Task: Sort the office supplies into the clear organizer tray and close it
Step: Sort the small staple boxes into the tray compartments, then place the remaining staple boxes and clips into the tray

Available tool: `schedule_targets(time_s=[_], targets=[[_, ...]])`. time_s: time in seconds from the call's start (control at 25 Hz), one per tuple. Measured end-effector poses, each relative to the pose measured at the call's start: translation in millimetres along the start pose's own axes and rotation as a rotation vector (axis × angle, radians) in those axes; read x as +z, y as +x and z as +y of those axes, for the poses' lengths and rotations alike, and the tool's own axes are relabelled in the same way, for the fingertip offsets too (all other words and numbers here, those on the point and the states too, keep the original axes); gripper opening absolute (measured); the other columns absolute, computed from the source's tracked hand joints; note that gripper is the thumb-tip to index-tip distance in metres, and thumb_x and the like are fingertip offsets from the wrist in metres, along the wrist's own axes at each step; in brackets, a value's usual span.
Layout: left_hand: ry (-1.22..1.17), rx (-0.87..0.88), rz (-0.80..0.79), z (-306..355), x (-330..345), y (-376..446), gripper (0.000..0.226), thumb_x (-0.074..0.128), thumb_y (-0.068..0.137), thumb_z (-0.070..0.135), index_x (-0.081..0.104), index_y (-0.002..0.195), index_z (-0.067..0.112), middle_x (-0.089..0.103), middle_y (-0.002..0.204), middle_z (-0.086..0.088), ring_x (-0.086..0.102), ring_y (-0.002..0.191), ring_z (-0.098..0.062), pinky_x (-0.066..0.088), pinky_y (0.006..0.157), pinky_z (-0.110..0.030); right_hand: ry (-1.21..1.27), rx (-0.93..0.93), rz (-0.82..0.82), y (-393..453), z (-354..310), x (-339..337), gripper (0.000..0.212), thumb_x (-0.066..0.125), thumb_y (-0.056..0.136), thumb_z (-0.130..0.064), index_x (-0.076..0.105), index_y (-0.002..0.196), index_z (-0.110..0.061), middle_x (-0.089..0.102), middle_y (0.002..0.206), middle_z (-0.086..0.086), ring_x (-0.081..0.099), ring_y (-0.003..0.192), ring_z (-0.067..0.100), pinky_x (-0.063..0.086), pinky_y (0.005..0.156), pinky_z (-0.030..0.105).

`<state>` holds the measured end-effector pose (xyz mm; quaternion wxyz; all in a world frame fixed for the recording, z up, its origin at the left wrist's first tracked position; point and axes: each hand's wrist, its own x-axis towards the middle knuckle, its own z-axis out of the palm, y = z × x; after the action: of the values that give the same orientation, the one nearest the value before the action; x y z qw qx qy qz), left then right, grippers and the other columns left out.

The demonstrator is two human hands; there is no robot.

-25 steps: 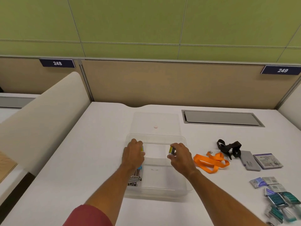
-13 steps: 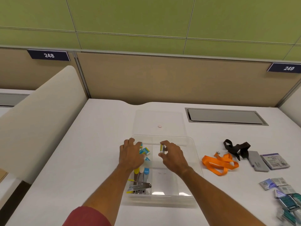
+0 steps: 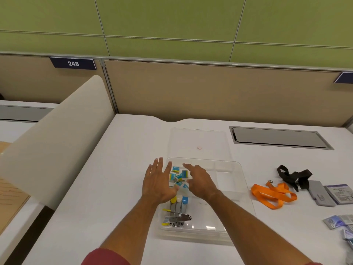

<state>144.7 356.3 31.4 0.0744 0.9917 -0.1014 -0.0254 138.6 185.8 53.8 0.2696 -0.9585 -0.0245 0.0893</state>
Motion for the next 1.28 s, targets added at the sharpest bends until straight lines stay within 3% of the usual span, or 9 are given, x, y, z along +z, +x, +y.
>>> schedule_targets(time_s=[0.2, 0.44, 0.68, 0.84, 1.12, 1.28], targets=[[0.014, 0.03, 0.005, 4.5, -1.1, -0.9, 0.092, 0.037, 0.083, 0.074, -0.004, 0.152, 0.029, -0.01, 0.161, -0.01, -0.011, 0.148, -0.028, -0.008, 0.118, -0.044, -0.092, -0.013, 0.073, -14.0, 8.4, -7.1, 0.068, 0.062, 0.09, -0.034, 0.029, 0.148, -0.024, 0.046, 0.14, 0.005, 0.043, 0.128, 0.019, 0.042, 0.102, 0.032], [0.022, 0.101, -0.016, 33.3, -3.9, -3.7, 0.093, 0.037, 0.082, 0.076, -0.006, 0.151, 0.031, -0.015, 0.16, -0.008, -0.014, 0.147, -0.028, -0.009, 0.118, -0.047, -0.286, 0.048, 0.141, -35.0, 36.1, -13.7, 0.078, 0.045, 0.088, -0.061, 0.014, 0.153, -0.028, 0.011, 0.162, 0.008, 0.013, 0.149, 0.03, 0.018, 0.118, 0.046], [0.018, 0.178, 0.013, 76.7, -0.9, -10.2, 0.095, 0.036, 0.08, 0.076, -0.005, 0.152, 0.03, -0.011, 0.161, -0.009, -0.012, 0.148, -0.028, -0.006, 0.119, -0.047, -0.346, 0.116, 0.198, -65.6, 73.6, -26.9, 0.084, 0.036, 0.086, -0.07, 0.009, 0.153, -0.029, 0.001, 0.163, 0.011, 0.002, 0.15, 0.031, 0.007, 0.12, 0.047], [0.011, 0.227, 0.006, 116.9, 8.4, -14.1, 0.094, 0.036, 0.081, 0.076, -0.004, 0.152, 0.029, -0.011, 0.161, -0.009, -0.013, 0.148, -0.028, -0.009, 0.117, -0.047, -0.338, 0.195, 0.221, -95.0, 103.9, -40.9, 0.083, 0.037, 0.086, -0.069, 0.01, 0.153, -0.028, 0.003, 0.162, 0.012, 0.003, 0.15, 0.033, 0.008, 0.119, 0.049], [0.005, 0.335, -0.01, 188.3, 22.4, -24.9, 0.093, 0.035, 0.08, 0.075, -0.004, 0.152, 0.03, -0.011, 0.161, -0.009, -0.012, 0.148, -0.027, -0.007, 0.117, -0.046, -0.31, 0.267, 0.31, -147.8, 163.2, -69.2, 0.079, 0.046, 0.082, -0.063, 0.026, 0.148, -0.025, 0.021, 0.158, 0.015, 0.019, 0.145, 0.033, 0.023, 0.115, 0.048], [0.026, 0.336, -0.026, 235.7, 30.0, -31.8, 0.094, 0.033, 0.079, 0.078, -0.006, 0.151, 0.033, -0.012, 0.161, -0.006, -0.012, 0.148, -0.028, -0.01, 0.116, -0.046, -0.308, 0.314, 0.278, -170.9, 202.9, -81.4, 0.081, 0.044, 0.084, -0.066, 0.021, 0.15, -0.026, 0.015, 0.16, 0.013, 0.015, 0.147, 0.034, 0.018, 0.118, 0.049]])
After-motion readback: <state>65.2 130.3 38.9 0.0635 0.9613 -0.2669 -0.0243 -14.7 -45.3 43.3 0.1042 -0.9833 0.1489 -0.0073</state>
